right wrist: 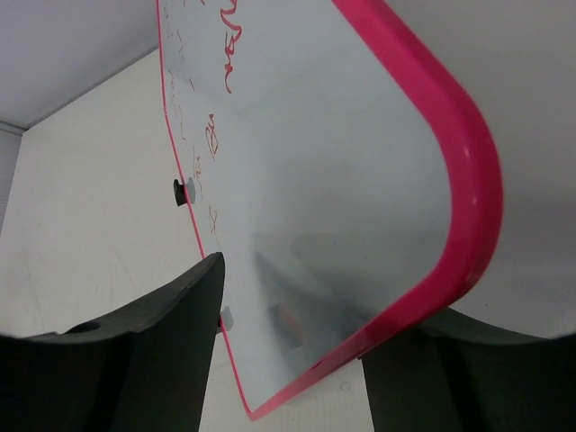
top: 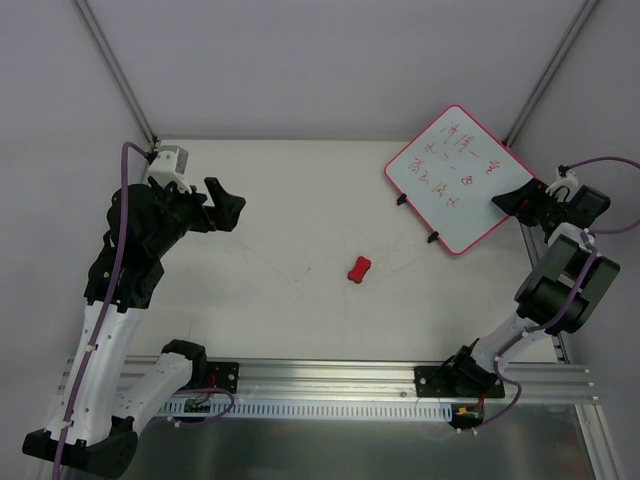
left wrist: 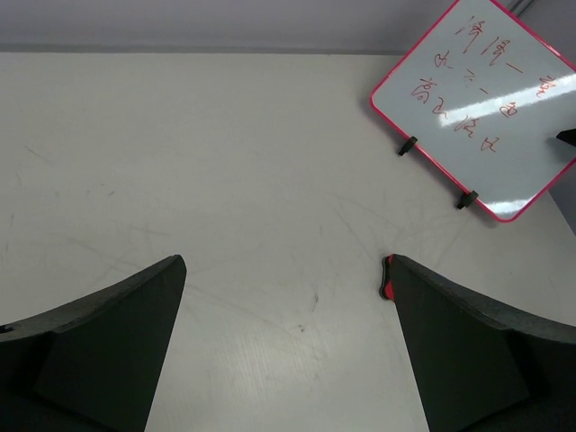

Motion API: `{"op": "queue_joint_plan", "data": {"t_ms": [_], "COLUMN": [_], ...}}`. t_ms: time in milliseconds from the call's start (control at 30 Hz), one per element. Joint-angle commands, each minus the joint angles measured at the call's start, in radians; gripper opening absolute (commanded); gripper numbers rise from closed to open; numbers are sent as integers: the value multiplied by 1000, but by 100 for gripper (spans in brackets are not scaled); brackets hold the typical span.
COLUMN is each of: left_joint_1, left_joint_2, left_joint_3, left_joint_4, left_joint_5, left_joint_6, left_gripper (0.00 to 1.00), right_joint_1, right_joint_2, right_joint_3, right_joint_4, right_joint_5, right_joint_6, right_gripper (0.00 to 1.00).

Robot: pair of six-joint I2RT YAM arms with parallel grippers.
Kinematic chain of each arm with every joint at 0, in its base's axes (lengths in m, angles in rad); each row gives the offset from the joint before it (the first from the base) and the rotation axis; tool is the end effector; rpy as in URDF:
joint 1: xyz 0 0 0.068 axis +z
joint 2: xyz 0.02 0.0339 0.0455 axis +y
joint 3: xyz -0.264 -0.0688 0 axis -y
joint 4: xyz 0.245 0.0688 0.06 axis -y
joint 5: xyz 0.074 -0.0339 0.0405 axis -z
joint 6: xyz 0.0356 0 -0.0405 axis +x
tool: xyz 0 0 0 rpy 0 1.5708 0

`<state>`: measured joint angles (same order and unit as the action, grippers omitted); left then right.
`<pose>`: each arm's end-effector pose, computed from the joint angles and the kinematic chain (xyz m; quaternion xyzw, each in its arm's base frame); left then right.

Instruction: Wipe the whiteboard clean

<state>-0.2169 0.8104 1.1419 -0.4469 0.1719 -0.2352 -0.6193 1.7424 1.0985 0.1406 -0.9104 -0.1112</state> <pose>0.1535 -0.0401 0.4287 0.0503 0.7444 -0.2110 0.6315 0.3266 -0.1983 0.2283 -0.0222 0.8046 0.1903 0.5620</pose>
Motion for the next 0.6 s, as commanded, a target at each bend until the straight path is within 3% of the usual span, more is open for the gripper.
{"op": "queue_joint_plan", "data": {"t_ms": [0,167,200,333,567], "left_joint_1": [-7,-9,-7,-9,-7], "left_joint_2": [6,12,15,13,3], "left_joint_3": [39,32,30,27,24], "left_joint_4": [33,33,33,33,33], "left_joint_5": [34,49,52,54,52], "left_joint_6": [0,-6,-3,0,7], "left_gripper": [99,99,99,99,99], "right_joint_1": [-7,-7,-7,-7,-5], "right_joint_2": [25,23,26,31,20], "right_joint_3": [17,6,6,8,1], "right_joint_4": [77,93,99,99,100], "right_joint_5": [-64,-65,-68,-81,-99], "right_joint_6": [36,47,51,54,56], "right_gripper": [60,53,46,34,19]}}
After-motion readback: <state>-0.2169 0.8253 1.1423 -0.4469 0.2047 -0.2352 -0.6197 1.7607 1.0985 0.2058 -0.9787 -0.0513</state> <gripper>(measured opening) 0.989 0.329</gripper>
